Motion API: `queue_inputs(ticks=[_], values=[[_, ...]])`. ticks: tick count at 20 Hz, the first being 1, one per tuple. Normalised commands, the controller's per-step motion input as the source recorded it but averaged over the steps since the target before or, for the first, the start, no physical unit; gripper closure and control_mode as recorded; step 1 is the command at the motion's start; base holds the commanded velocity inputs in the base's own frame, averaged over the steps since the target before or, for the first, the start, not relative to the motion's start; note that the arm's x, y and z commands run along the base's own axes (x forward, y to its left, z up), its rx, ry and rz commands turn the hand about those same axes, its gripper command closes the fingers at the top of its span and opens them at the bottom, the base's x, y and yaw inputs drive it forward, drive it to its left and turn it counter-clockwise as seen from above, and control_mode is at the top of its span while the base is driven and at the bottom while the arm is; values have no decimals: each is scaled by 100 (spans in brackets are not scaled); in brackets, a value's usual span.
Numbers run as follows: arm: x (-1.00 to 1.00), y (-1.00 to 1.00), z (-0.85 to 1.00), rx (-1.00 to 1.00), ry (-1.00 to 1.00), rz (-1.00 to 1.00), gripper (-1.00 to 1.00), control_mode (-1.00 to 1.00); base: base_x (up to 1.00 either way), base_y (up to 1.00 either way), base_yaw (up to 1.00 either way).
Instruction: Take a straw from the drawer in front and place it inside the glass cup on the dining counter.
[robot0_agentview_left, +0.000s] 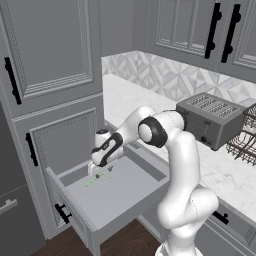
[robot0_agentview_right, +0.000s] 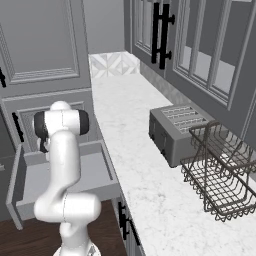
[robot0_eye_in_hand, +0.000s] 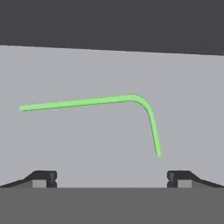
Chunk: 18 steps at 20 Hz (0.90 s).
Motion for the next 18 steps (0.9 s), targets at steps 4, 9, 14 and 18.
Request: queue_inputs(ticks=[4,9,14,18], values=[[32,-3,-8,0,0,8,-100,-100,0,0,0],[22,-2,-24,0,0,8,-100,-100,0,0,0],[0,-8,-33,0,0,6,-100,-100,0,0,0],[11,-9,-22,0,0,6,-100,-100,0,0,0]])
